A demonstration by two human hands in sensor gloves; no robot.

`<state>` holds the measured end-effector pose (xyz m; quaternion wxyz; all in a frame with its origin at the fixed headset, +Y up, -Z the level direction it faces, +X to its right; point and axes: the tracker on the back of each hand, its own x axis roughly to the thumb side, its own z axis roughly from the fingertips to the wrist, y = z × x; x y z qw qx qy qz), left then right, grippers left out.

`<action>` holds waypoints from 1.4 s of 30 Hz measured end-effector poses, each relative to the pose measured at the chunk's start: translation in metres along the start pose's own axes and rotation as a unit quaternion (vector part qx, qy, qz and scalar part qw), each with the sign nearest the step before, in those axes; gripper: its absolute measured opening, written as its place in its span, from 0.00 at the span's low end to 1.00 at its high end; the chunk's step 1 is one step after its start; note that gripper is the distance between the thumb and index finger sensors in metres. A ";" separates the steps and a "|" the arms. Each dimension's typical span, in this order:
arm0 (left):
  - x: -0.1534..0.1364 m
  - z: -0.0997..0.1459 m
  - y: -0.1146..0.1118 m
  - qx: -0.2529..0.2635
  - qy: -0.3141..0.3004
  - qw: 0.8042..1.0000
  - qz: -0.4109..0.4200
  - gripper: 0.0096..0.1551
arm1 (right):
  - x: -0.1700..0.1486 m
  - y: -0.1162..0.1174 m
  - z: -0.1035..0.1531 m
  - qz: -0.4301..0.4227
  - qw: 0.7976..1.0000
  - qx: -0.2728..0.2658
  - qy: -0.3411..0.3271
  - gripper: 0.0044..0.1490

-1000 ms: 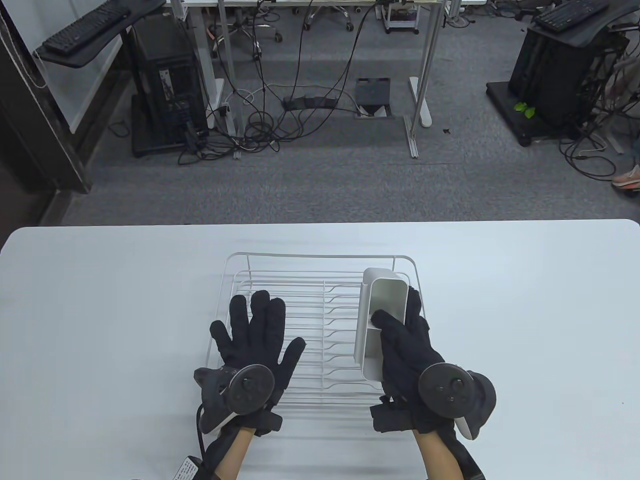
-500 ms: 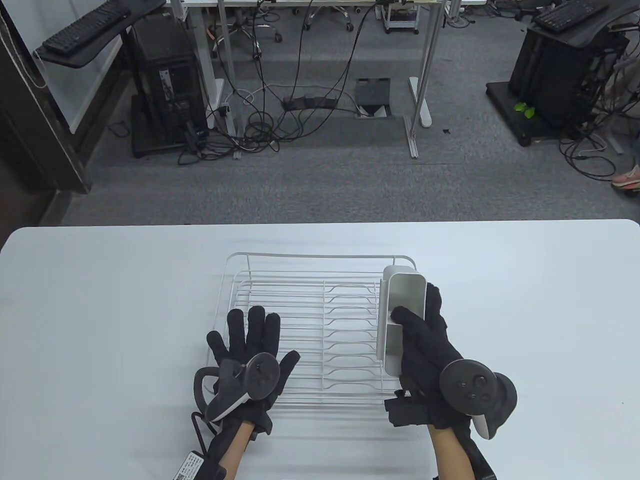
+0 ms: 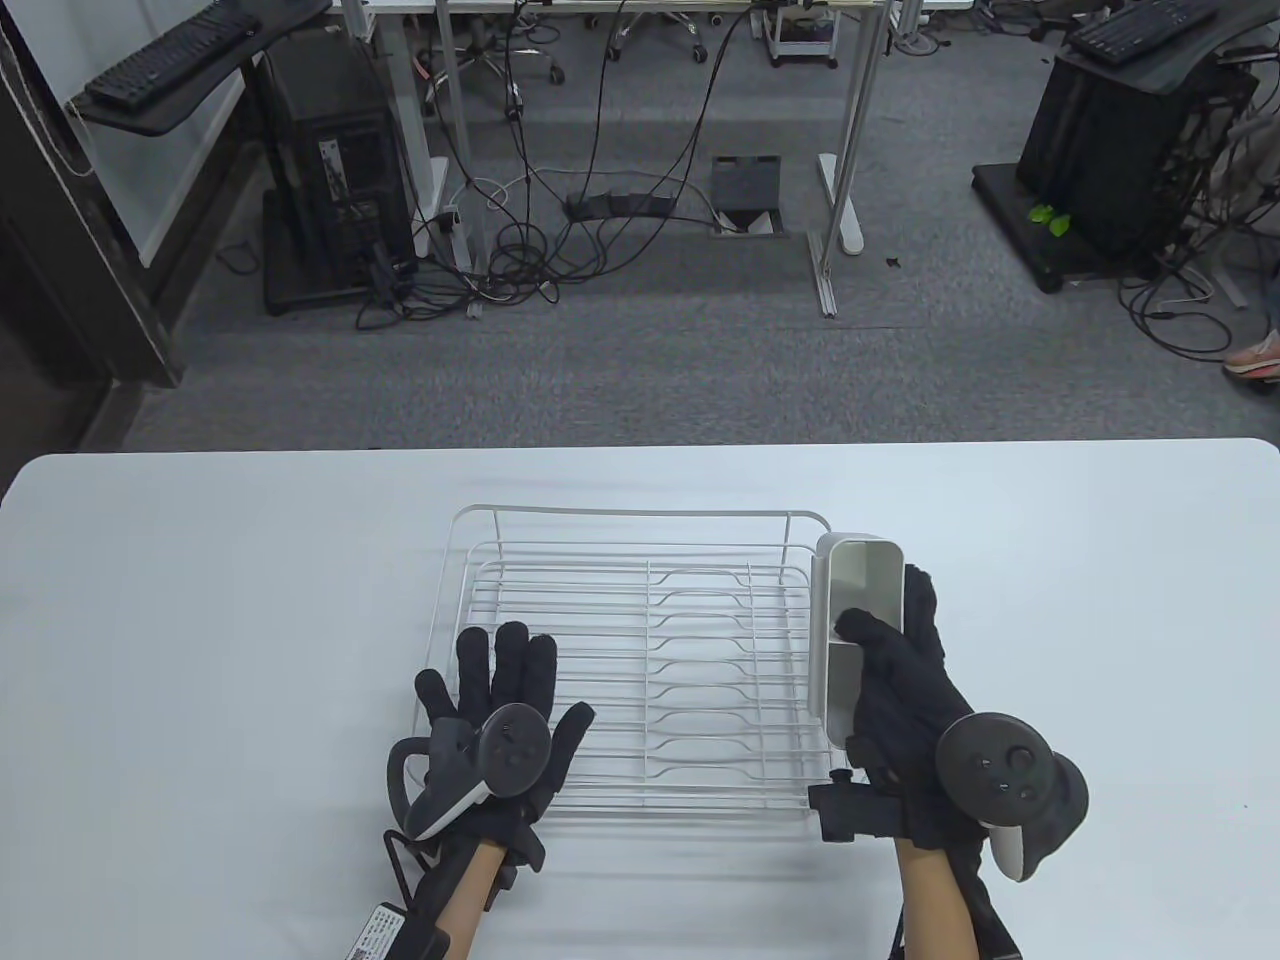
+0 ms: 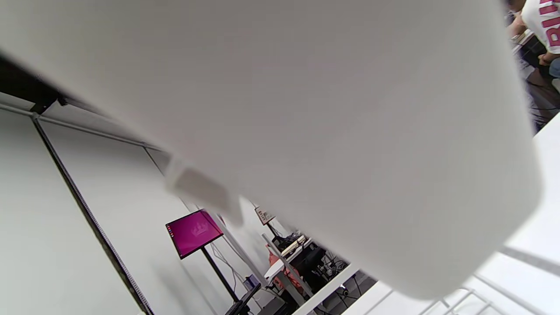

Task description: Hang the cutlery bin on dish rack (Opening facing upward)

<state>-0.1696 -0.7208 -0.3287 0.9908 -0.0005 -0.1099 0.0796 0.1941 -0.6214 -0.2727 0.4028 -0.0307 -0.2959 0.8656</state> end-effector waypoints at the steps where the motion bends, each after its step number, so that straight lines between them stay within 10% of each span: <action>1: 0.000 0.000 0.000 0.001 0.000 1.000 -0.001 0.44 | -0.003 -0.001 -0.001 0.001 1.000 -0.001 0.005 0.20; 42: -0.002 0.000 -0.002 0.006 0.002 1.000 0.008 0.43 | -0.066 0.009 -0.011 0.056 0.987 0.100 0.112 0.20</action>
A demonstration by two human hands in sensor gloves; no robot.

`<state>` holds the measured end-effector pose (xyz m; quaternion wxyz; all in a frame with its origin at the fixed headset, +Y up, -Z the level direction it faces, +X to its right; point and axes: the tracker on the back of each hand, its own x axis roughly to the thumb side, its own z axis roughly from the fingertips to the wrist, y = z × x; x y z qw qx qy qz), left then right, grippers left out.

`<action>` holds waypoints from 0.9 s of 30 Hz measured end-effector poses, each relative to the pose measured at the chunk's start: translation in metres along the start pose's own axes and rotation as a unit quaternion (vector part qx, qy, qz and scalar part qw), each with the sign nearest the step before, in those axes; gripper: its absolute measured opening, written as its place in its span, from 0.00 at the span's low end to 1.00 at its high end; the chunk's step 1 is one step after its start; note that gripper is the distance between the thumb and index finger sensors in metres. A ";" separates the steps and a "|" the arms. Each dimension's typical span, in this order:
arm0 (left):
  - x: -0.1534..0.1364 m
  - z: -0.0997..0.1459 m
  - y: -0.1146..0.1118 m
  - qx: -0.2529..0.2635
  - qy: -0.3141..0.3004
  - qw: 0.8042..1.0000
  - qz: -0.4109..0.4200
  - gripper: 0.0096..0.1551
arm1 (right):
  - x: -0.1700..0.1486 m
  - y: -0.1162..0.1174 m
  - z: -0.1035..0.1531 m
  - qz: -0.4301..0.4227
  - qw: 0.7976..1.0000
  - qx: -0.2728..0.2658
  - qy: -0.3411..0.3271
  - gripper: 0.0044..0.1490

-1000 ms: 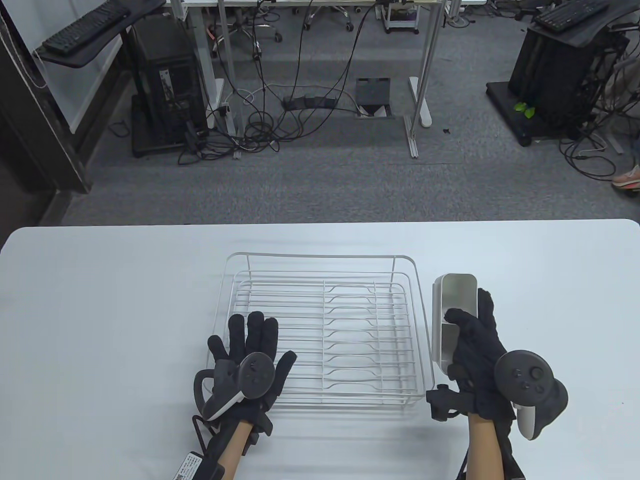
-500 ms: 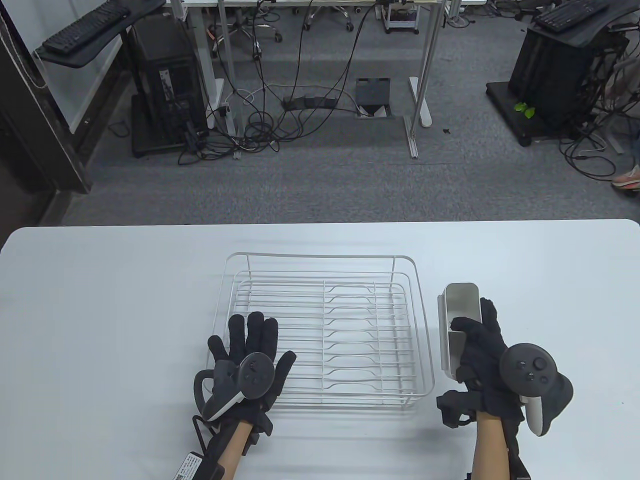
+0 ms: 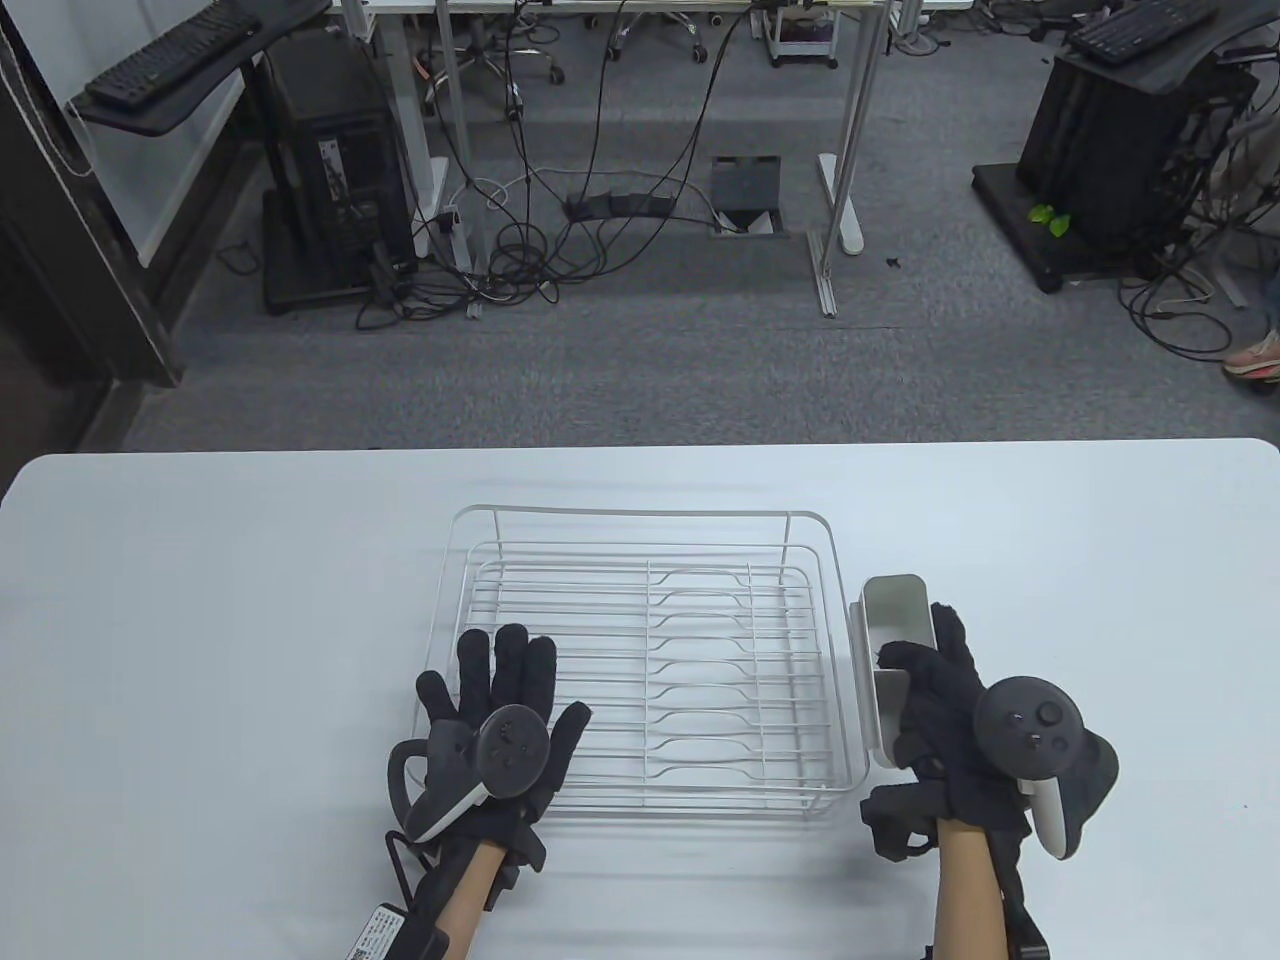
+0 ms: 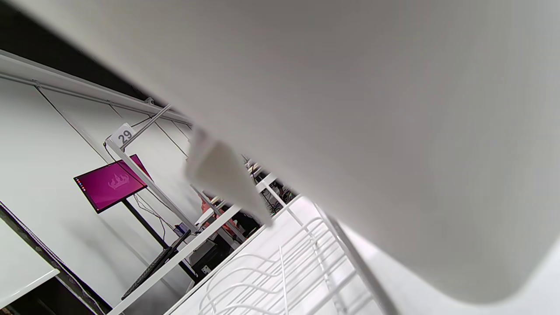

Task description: Hang the cutlery bin on dish rack (Opening facing upward)

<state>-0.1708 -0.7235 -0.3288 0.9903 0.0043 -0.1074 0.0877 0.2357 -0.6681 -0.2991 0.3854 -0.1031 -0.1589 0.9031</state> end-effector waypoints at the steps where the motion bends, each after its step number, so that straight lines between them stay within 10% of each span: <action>1: 0.000 0.000 0.000 0.000 0.000 1.000 0.000 0.42 | 0.000 0.001 0.000 0.002 1.000 0.002 -0.001 0.20; 27: 0.000 0.000 -0.001 0.003 0.000 1.000 0.001 0.42 | -0.016 0.020 -0.004 0.029 0.998 0.034 0.033 0.20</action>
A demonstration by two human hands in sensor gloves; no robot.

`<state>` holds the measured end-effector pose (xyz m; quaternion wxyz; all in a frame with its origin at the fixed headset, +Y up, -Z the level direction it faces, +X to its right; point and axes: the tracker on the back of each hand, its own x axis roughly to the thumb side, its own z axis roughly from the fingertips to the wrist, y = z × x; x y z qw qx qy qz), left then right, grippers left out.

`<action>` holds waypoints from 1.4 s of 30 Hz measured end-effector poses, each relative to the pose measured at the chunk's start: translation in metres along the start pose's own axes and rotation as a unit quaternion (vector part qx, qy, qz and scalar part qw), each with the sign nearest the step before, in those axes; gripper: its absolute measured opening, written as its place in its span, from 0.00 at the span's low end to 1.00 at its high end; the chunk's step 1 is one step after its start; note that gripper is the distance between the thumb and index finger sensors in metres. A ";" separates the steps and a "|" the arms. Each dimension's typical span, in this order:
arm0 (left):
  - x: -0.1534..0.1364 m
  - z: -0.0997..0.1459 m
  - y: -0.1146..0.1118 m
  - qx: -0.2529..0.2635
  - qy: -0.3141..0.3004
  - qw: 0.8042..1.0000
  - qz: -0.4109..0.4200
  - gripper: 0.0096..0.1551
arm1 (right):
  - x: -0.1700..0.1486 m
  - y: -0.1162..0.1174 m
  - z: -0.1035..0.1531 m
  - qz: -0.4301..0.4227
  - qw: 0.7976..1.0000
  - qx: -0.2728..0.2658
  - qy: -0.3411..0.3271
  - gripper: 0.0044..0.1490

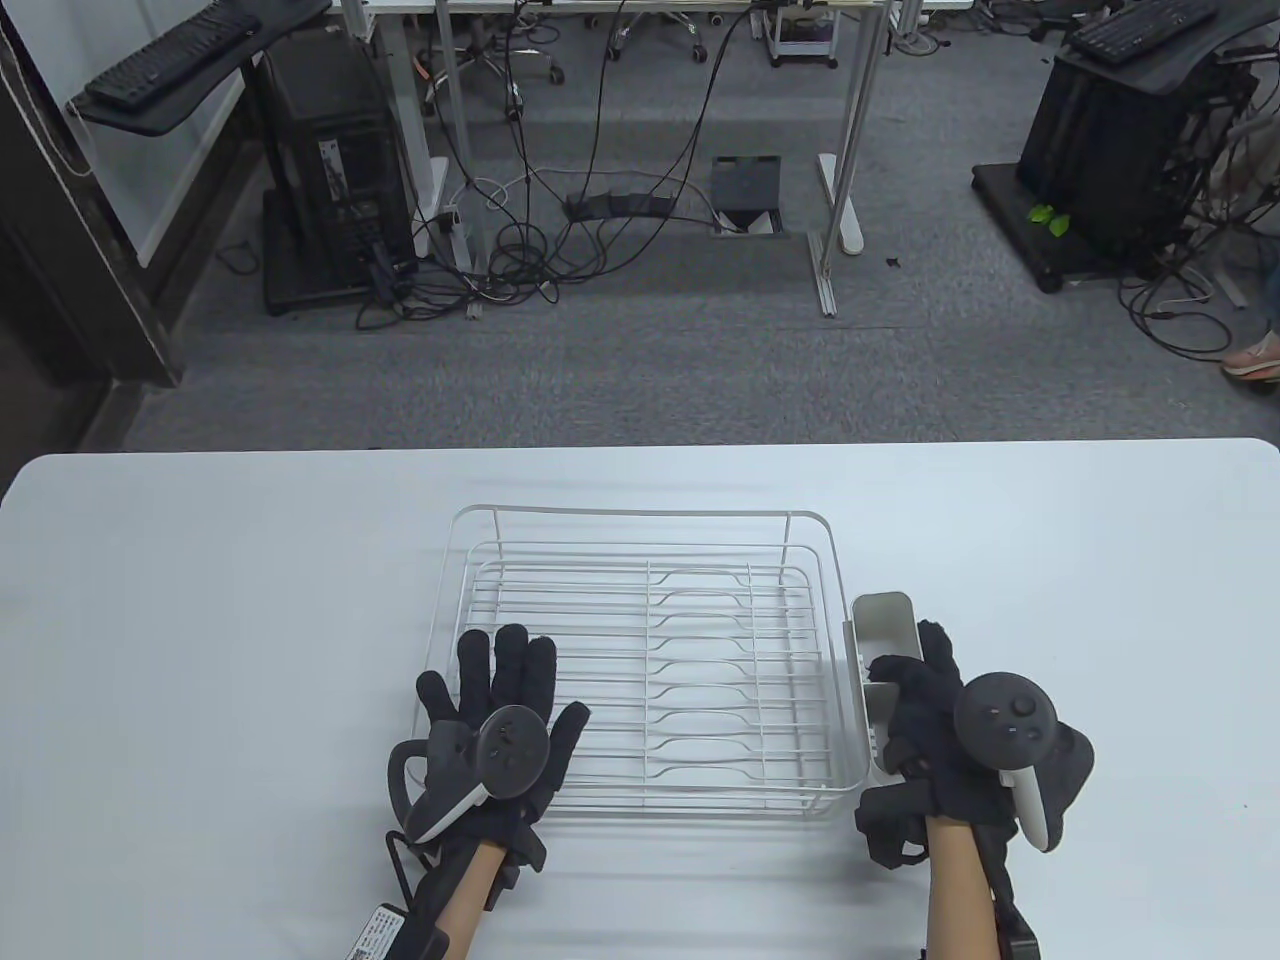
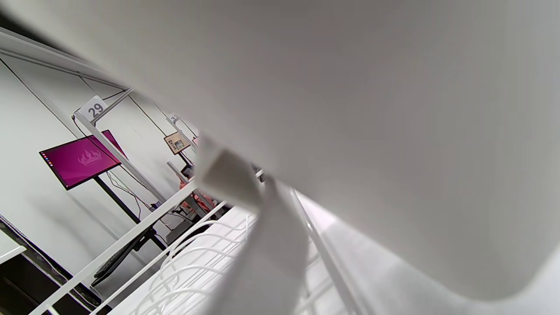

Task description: Hang the cutlery bin on dish rack (Opening facing upward)

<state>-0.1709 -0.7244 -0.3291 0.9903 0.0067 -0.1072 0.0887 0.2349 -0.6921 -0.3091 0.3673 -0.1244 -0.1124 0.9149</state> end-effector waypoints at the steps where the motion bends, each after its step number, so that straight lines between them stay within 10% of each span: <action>1: 0.000 0.000 0.000 0.000 0.000 1.000 0.000 0.42 | -0.001 0.001 0.000 0.001 1.000 0.001 0.001 0.20; 42: 0.000 0.000 0.000 0.005 -0.001 1.000 -0.001 0.42 | -0.032 0.010 -0.006 -0.059 0.995 0.055 0.060 0.22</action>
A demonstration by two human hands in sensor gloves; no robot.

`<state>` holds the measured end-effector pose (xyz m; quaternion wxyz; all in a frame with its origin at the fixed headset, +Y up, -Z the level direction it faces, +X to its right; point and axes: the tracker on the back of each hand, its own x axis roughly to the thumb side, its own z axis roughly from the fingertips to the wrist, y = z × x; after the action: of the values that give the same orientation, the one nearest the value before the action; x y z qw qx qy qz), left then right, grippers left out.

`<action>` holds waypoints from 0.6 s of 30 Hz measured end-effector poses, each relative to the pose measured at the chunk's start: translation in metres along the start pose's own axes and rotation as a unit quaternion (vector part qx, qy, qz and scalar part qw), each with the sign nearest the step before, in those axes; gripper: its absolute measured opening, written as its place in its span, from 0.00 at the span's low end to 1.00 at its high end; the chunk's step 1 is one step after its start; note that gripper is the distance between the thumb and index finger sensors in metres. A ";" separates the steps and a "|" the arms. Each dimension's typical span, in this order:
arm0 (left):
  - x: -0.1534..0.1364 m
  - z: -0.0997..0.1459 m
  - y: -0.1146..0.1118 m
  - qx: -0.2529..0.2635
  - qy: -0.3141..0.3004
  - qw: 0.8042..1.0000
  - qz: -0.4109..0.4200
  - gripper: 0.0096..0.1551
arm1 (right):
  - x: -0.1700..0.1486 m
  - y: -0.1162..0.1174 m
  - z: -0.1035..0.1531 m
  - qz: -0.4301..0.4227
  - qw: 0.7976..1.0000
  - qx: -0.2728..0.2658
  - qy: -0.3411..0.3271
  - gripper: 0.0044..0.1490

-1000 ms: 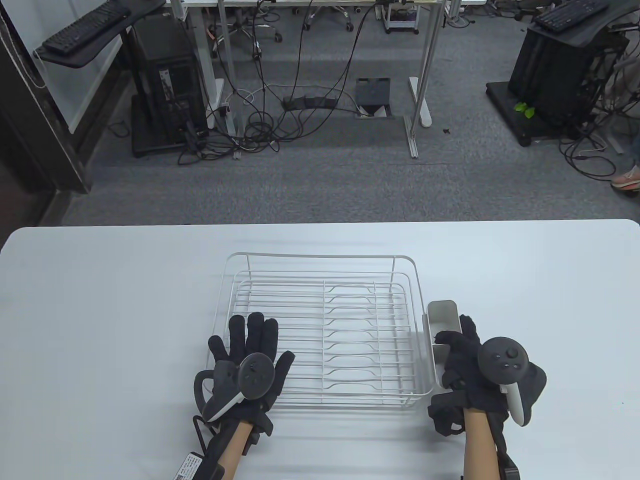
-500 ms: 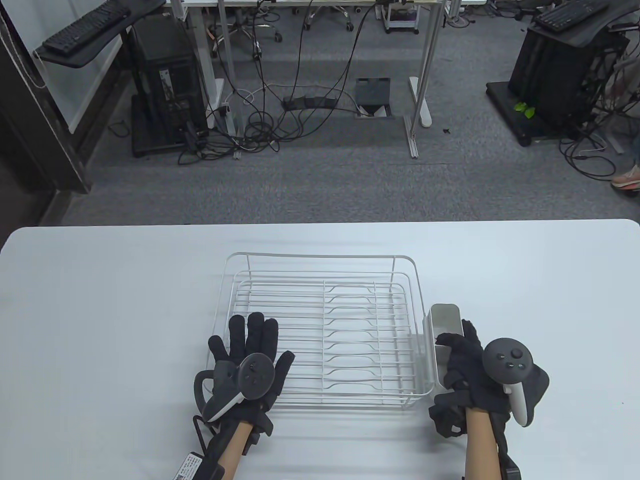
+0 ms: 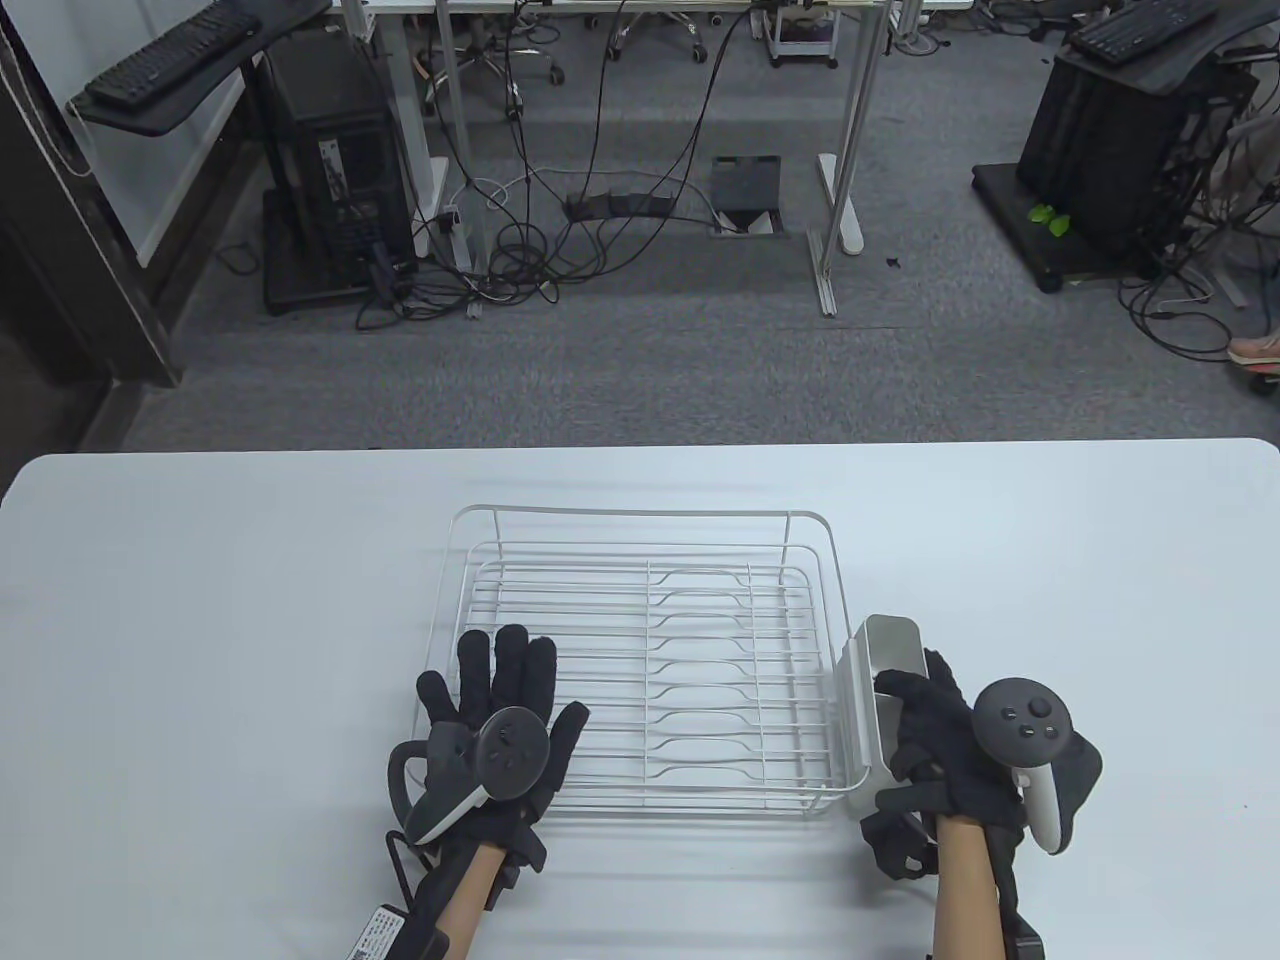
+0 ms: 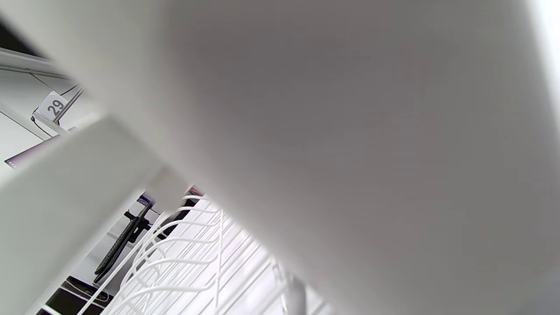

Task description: Hang the cutlery bin on dish rack (Opening facing upward)

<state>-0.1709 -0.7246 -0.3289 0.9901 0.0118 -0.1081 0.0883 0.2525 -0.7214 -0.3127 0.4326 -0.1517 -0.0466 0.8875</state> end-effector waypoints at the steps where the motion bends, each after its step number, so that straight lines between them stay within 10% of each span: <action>1: 0.000 0.000 0.000 0.000 0.000 1.000 0.000 0.42 | -0.002 0.000 0.000 -0.005 1.000 0.003 0.003 0.22; 18: 0.000 0.000 0.000 0.002 0.000 1.000 0.000 0.41 | -0.016 -0.006 -0.003 -0.068 0.996 0.057 0.009 0.25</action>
<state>-0.1710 -0.7246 -0.3286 0.9901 0.0135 -0.1084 0.0884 0.2673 -0.7297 -0.3106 0.5007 -0.1309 -0.0021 0.8556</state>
